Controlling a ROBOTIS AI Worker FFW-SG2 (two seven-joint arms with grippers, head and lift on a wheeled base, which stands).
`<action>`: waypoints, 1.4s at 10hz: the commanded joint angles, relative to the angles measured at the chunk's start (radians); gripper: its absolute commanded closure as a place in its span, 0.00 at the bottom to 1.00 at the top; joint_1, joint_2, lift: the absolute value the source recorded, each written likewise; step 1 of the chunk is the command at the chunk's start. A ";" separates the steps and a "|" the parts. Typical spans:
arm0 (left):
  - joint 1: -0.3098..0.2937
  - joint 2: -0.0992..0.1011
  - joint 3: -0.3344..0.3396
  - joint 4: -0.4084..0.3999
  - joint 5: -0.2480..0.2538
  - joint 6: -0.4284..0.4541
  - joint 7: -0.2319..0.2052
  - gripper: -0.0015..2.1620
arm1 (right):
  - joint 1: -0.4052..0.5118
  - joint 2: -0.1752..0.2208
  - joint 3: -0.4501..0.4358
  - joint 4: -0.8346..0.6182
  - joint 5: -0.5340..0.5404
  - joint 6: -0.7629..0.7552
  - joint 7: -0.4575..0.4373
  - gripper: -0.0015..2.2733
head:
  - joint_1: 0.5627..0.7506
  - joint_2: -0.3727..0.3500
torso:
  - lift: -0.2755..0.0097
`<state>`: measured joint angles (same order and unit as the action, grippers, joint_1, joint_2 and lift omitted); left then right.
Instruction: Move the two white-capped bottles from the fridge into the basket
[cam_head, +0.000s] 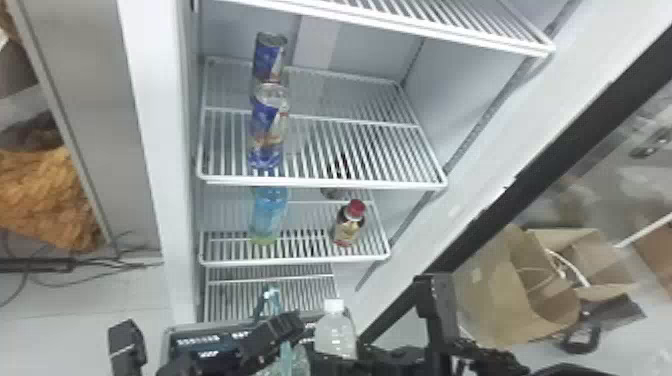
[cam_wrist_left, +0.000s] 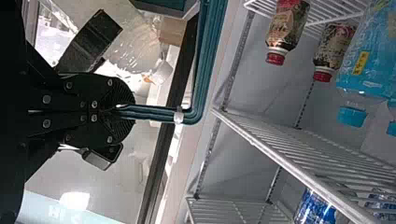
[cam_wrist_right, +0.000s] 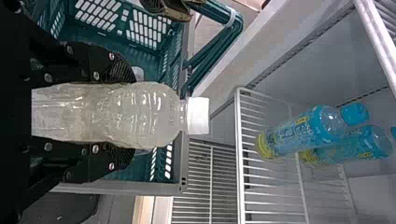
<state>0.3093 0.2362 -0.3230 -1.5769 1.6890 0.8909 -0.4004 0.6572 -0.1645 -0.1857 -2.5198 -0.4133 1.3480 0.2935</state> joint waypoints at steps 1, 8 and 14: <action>0.002 0.000 0.000 0.000 0.000 0.000 0.000 0.54 | -0.002 -0.001 0.002 0.000 0.004 0.002 0.003 0.30 | 0.70 0.03 | 0.97; 0.002 0.000 0.002 0.000 0.002 -0.002 0.000 0.54 | 0.013 0.006 -0.018 -0.056 0.088 -0.106 0.012 0.24 | 0.70 0.03 | 0.97; 0.005 0.000 0.002 0.000 0.004 -0.002 0.000 0.54 | 0.045 0.040 -0.074 -0.113 0.190 -0.408 0.001 0.24 | 0.70 0.03 | 0.97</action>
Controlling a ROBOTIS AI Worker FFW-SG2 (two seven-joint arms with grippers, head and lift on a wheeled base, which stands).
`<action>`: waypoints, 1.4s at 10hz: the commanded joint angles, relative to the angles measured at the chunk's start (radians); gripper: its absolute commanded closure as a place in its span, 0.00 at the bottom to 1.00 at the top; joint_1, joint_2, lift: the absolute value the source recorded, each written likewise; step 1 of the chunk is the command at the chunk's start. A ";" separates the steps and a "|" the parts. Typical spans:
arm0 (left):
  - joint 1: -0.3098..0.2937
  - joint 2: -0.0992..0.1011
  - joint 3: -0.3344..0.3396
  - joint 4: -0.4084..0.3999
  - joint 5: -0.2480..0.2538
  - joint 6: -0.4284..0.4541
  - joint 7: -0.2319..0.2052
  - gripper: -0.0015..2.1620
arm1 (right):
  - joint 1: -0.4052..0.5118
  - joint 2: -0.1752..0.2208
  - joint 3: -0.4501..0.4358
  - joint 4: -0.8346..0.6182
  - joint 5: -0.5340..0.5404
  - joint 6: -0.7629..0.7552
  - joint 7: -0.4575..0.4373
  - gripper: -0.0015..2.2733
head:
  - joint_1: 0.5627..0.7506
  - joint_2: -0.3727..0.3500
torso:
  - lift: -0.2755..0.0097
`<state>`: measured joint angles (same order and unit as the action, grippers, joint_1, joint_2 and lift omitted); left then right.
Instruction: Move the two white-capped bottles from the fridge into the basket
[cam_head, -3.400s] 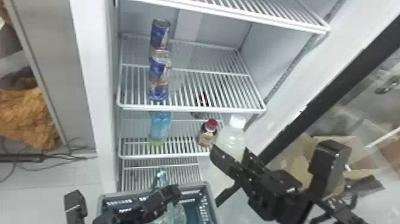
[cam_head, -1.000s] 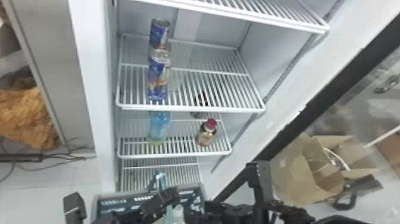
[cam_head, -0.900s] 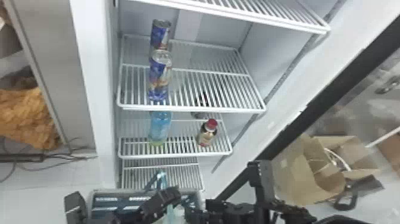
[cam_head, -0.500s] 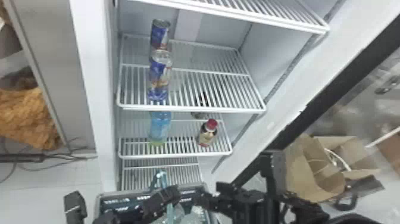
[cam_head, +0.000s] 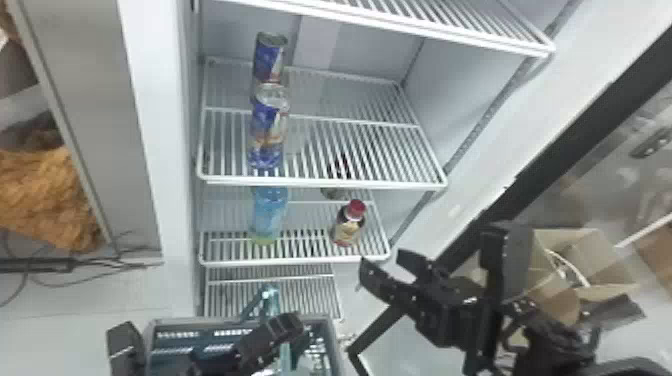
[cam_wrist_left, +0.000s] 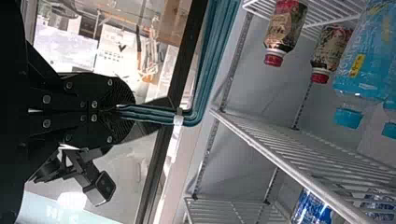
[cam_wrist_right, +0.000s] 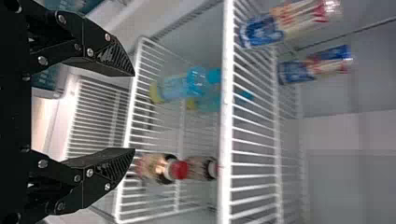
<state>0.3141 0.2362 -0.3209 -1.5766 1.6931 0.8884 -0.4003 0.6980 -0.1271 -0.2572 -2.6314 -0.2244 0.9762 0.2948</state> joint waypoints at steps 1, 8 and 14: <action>0.002 0.000 0.002 0.000 0.000 0.000 0.000 0.54 | 0.019 0.011 0.000 -0.001 -0.003 -0.139 -0.009 0.24 | 0.70 0.03 | 0.97; 0.005 -0.002 0.004 0.000 0.000 0.000 0.000 0.54 | 0.068 0.041 0.102 0.166 -0.131 -0.687 -0.075 0.21 | 0.70 0.03 | 0.97; 0.002 0.003 -0.008 0.000 -0.002 0.007 0.000 0.54 | 0.109 0.060 0.098 0.166 -0.045 -0.751 -0.114 0.09 | 0.70 0.03 | 0.97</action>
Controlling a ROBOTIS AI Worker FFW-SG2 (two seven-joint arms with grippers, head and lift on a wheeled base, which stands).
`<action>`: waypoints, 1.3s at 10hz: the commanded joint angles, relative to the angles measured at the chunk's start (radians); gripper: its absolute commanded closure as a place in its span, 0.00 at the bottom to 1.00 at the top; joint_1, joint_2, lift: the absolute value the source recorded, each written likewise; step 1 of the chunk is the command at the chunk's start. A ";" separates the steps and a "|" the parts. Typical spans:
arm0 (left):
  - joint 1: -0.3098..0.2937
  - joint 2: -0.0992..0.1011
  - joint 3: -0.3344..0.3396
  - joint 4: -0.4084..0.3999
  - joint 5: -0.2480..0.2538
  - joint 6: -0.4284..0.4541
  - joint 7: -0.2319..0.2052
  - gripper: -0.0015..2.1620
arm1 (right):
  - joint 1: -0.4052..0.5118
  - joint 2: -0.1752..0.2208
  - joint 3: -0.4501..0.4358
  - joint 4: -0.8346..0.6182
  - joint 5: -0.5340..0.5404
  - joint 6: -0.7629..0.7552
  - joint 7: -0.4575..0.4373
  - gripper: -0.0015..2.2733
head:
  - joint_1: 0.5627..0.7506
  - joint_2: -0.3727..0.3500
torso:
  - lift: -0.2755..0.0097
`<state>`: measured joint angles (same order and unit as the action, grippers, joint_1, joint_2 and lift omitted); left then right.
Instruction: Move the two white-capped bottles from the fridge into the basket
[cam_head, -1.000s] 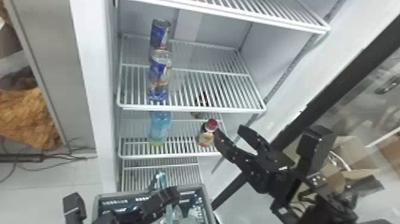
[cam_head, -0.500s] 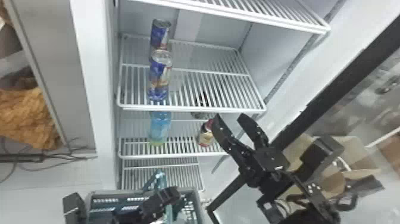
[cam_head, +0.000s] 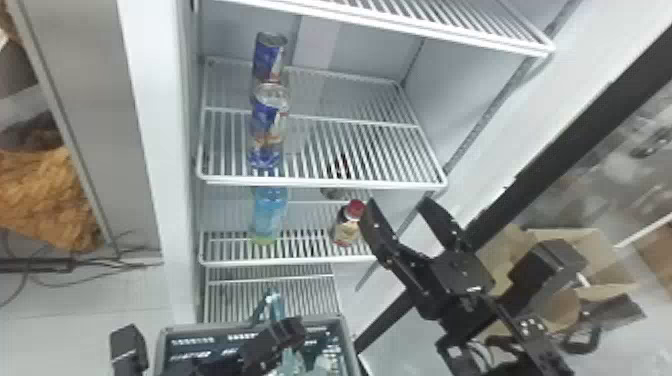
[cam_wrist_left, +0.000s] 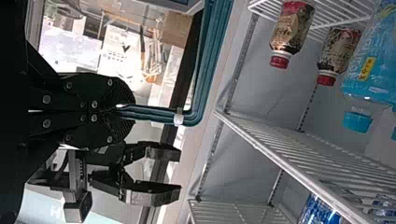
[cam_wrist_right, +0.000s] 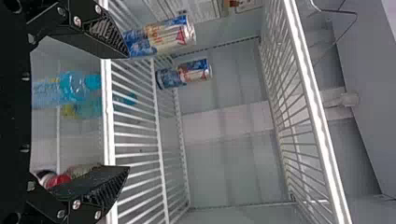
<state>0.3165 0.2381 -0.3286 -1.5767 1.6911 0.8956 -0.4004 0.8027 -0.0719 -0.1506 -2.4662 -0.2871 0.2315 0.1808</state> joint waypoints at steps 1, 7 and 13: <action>0.000 0.001 0.000 0.000 0.000 0.000 0.000 0.54 | 0.017 0.004 -0.013 -0.002 0.040 -0.023 0.000 0.09 | 0.70 0.03 | 0.97; 0.002 0.001 -0.002 0.005 -0.002 0.003 0.000 0.54 | 0.027 0.000 -0.013 0.128 0.030 -0.293 0.012 0.09 | 0.70 0.03 | 0.97; 0.010 -0.002 0.002 0.005 0.002 -0.002 0.000 0.54 | 0.027 0.000 -0.009 0.128 0.026 -0.293 0.003 0.09 | 0.70 0.03 | 0.97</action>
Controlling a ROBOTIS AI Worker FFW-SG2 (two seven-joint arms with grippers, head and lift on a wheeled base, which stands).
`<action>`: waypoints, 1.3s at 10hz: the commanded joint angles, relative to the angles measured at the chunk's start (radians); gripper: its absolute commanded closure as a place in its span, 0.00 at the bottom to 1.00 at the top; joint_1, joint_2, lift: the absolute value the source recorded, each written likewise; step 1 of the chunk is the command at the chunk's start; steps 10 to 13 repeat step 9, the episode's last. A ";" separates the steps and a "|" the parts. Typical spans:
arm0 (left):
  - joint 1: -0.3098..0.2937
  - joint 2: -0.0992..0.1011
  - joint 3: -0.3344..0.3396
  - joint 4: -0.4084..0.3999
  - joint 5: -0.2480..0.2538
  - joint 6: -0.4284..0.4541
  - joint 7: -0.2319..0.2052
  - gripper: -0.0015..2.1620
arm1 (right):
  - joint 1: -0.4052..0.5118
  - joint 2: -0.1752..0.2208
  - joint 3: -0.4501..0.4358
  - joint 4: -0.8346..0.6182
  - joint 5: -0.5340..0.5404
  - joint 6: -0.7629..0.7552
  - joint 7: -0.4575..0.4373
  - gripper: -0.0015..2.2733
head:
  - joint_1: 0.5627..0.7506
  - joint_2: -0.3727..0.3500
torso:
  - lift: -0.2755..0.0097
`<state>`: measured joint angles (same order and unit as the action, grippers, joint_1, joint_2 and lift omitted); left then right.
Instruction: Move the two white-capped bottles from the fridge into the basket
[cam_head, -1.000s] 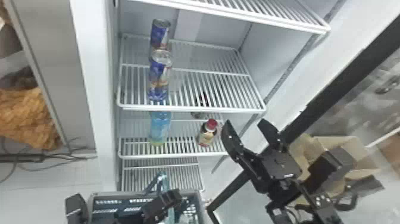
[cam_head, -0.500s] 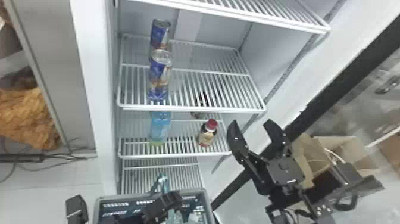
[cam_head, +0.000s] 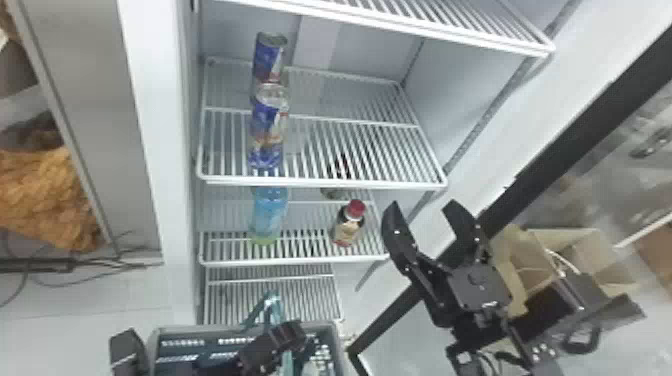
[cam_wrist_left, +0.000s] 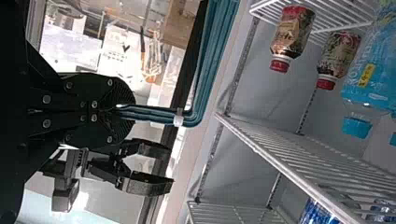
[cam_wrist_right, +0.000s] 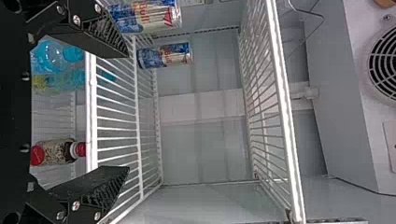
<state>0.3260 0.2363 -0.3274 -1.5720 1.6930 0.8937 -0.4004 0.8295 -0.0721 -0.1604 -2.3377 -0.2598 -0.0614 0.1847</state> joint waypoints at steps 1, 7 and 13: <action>0.000 0.000 0.000 0.000 0.002 0.000 0.000 0.54 | 0.000 0.000 0.003 0.000 -0.001 0.000 -0.002 0.09 | 0.70 0.03 | 0.97; 0.003 0.000 0.002 0.000 0.000 0.000 0.000 0.54 | -0.007 -0.002 0.009 0.005 -0.005 0.000 -0.007 0.09 | 0.70 0.03 | 0.97; 0.000 0.000 0.002 0.000 0.000 0.000 0.000 0.54 | -0.005 -0.002 0.011 0.002 -0.003 0.000 -0.007 0.09 | 0.70 0.03 | 0.97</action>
